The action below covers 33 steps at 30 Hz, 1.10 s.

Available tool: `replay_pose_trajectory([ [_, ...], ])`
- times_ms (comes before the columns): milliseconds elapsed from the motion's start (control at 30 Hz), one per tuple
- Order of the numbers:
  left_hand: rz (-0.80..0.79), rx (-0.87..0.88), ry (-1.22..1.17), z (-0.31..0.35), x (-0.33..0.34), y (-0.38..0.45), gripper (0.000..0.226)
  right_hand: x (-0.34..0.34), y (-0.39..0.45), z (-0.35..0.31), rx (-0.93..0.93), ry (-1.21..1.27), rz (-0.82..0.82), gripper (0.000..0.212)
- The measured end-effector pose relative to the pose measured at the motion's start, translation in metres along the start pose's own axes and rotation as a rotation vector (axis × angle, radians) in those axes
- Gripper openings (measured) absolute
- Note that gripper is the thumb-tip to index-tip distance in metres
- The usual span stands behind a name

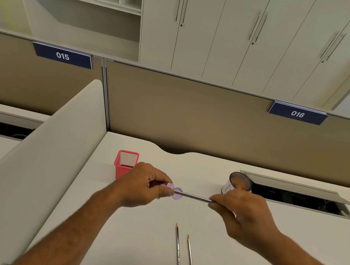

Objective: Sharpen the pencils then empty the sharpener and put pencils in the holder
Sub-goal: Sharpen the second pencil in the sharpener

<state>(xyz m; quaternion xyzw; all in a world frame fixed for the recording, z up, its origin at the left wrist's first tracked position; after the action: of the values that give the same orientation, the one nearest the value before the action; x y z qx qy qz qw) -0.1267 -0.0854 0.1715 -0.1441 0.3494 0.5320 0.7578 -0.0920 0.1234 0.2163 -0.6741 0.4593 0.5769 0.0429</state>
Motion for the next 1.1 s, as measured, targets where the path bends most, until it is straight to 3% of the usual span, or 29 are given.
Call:
replay_pose_trajectory([
  [133, 0.045, 0.045, 0.078, 0.007, -0.001, 0.000, 0.014, 0.013, -0.001, 0.034, 0.865, 0.720, -0.219, 0.013],
  [167, 0.053, 0.053, 0.089, 0.008, -0.001, 0.000, 0.014, 0.015, -0.004, 0.035, 0.987, 0.822, -0.265, 0.013],
  [233, 0.060, 0.062, 0.097, 0.010, -0.001, -0.001, 0.016, 0.013, -0.004, 0.032, 1.013, 0.851, -0.310, 0.012],
  [300, 0.045, 0.045, 0.080, 0.010, -0.003, 0.000, 0.016, 0.009, 0.001, 0.030, 0.773, 0.605, -0.273, 0.007],
  [433, -0.020, -0.035, -0.012, 0.008, -0.005, -0.002, 0.015, -0.015, 0.002, -0.012, -0.194, -0.152, -0.026, 0.013],
  [500, -0.051, -0.056, -0.031, 0.008, -0.004, -0.003, 0.017, -0.017, -0.010, -0.024, -0.464, -0.316, 0.043, 0.026],
  [600, -0.100, -0.074, -0.045, 0.012, 0.001, -0.006, 0.021, -0.023, -0.016, -0.029, -0.555, -0.401, 0.112, 0.041],
  [733, -0.098, -0.075, -0.023, 0.017, 0.002, -0.009, 0.019, -0.023, -0.021, -0.034, -0.574, -0.416, 0.110, 0.032],
  [833, -0.045, -0.032, -0.011, 0.024, 0.000, -0.011, 0.018, -0.027, -0.018, -0.031, -0.467, -0.297, 0.122, 0.017],
  [933, 0.015, 0.023, 0.013, 0.031, -0.003, -0.013, 0.013, -0.029, -0.014, -0.021, -0.236, -0.083, 0.100, 0.016],
  [1100, 0.138, 0.133, 0.125, 0.043, -0.011, -0.016, 0.021, -0.016, -0.011, 0.013, 0.562, 0.549, -0.098, 0.009],
])
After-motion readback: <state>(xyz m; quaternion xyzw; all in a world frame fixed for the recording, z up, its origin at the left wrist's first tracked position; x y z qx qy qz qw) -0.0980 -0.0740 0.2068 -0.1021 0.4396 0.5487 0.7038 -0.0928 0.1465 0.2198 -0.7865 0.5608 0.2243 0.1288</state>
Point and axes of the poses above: each hand's wrist, its own y-axis towards the middle knuckle, its own x-axis out of the palm, z = x × y, the point moved 7 cm from there along y, towards the middle knuckle, and after that the axes turned 9 degrees about y, right-handed, at the moved point
